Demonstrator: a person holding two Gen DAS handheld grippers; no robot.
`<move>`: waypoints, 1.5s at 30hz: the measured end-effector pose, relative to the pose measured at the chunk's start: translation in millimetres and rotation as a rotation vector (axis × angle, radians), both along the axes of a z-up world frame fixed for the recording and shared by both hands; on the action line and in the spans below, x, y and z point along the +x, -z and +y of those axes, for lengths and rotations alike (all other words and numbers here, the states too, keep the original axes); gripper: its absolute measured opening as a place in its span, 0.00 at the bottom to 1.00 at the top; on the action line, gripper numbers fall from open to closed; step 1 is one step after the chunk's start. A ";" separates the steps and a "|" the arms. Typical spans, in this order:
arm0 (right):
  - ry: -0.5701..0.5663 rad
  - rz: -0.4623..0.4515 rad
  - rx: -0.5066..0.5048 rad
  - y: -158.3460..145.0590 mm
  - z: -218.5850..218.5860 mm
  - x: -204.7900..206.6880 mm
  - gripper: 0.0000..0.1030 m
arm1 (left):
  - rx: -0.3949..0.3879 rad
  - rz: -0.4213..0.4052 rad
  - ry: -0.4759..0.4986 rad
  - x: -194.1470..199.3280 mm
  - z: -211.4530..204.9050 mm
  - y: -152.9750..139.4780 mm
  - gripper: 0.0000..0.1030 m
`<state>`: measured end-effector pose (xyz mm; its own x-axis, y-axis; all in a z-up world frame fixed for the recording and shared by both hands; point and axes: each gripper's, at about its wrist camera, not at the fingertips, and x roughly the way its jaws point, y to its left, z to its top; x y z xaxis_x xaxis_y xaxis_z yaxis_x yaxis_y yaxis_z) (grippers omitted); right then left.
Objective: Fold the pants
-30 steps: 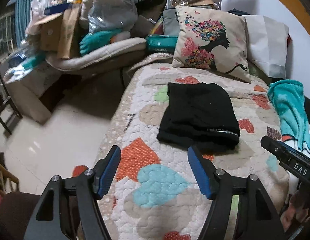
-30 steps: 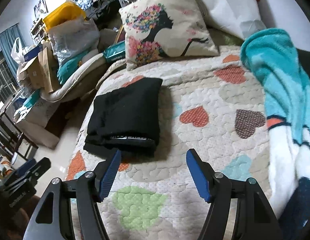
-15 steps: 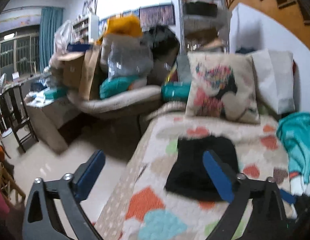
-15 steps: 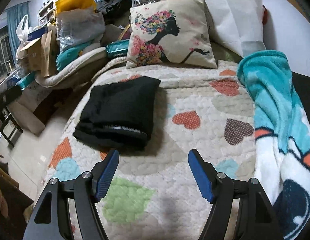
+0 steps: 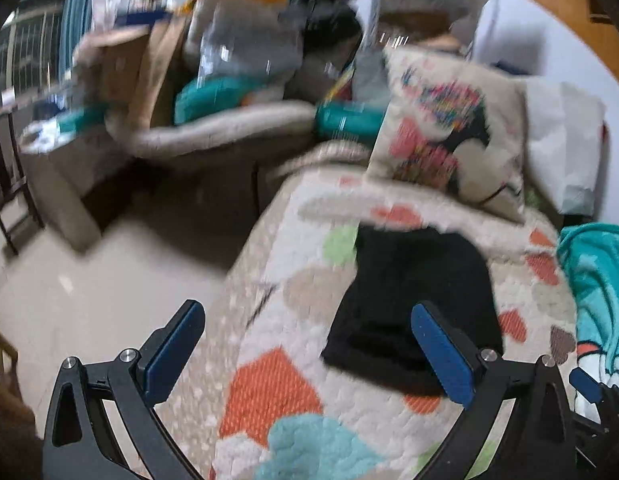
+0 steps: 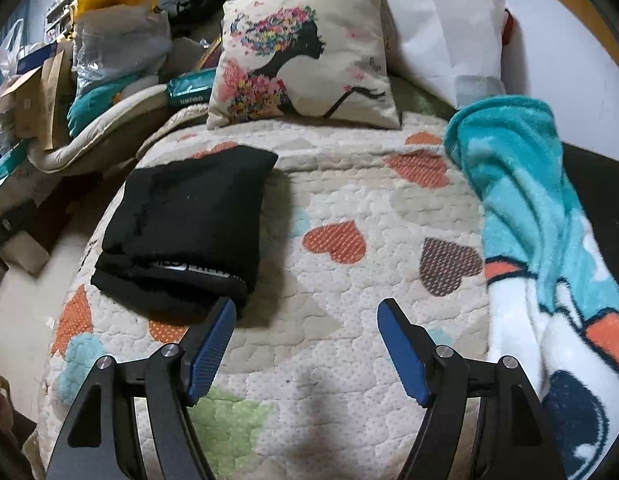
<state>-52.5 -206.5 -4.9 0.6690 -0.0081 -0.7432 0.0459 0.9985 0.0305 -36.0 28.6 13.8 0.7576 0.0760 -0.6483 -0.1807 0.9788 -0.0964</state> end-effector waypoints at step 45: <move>0.004 0.095 0.024 16.4 -4.5 2.6 0.78 | -0.011 0.188 0.274 -9.7 -61.0 29.9 1.00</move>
